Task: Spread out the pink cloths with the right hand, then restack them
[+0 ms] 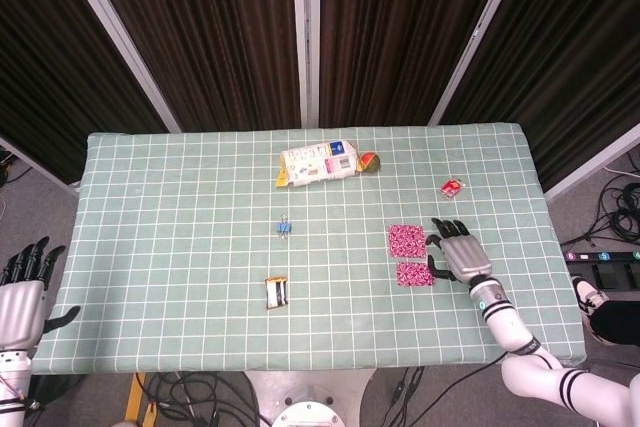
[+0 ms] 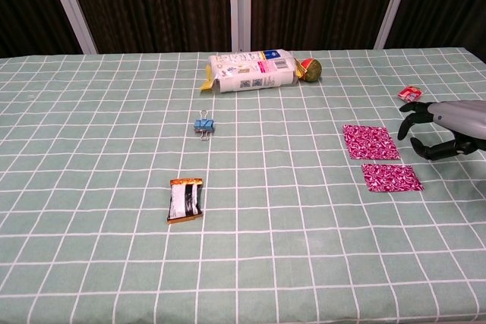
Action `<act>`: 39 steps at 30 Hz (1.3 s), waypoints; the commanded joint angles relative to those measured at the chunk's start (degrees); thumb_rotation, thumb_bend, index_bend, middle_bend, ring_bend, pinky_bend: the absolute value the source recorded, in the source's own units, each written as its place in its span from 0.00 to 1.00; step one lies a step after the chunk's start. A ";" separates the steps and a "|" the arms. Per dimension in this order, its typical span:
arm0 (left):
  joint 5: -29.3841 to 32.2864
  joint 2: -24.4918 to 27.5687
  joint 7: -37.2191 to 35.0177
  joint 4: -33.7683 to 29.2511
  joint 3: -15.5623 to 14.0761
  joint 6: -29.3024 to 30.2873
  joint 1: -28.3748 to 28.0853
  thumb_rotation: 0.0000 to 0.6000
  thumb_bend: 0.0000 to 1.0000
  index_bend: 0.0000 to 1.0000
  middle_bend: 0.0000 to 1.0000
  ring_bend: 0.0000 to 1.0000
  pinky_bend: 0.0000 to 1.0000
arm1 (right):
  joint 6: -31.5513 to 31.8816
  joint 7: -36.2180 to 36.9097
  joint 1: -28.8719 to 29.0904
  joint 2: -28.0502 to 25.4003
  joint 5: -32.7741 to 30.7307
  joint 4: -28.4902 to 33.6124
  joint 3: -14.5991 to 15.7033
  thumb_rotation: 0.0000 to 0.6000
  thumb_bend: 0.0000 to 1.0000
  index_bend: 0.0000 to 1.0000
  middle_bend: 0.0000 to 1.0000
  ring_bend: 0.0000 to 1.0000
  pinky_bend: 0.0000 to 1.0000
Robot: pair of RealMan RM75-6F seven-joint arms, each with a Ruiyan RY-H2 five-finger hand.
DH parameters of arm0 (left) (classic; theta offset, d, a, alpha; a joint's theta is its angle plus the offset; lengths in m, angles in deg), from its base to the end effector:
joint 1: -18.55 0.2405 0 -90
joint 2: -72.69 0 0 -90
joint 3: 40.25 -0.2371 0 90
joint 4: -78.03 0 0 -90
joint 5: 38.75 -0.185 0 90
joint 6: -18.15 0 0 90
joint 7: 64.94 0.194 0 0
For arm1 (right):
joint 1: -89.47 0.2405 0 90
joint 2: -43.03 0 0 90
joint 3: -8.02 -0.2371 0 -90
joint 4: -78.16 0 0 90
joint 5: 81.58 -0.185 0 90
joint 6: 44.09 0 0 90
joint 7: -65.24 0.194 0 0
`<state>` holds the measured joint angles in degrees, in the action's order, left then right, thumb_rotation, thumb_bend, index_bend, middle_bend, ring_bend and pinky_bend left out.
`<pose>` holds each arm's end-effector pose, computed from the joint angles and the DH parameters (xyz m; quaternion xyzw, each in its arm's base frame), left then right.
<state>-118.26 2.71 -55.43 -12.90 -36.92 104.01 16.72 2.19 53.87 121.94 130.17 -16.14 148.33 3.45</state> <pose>-0.3107 0.2116 0.1558 -0.5640 -0.3994 -0.3282 0.6440 -0.2683 -0.3479 -0.0085 0.7308 -0.4470 0.2276 0.4630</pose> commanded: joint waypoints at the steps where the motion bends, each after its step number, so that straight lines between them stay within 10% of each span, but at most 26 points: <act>1: 0.07 -0.01 -0.06 0.02 -0.01 -0.13 -0.03 1.00 0.02 0.19 0.14 0.07 0.12 | -1.38 -0.02 0.42 0.98 -1.34 -1.64 -0.32 0.43 0.55 0.29 0.00 0.00 0.00; 39: 0.30 -0.47 -1.20 1.40 -0.04 -0.19 0.32 1.00 0.02 0.19 0.14 0.07 0.12 | -0.70 -4.36 4.44 5.37 -0.18 1.46 -1.03 0.42 0.54 0.27 0.00 0.00 0.00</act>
<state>-117.94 2.23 -56.62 -11.51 -36.97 103.84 17.06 1.10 49.36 126.83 136.27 -15.97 149.55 2.35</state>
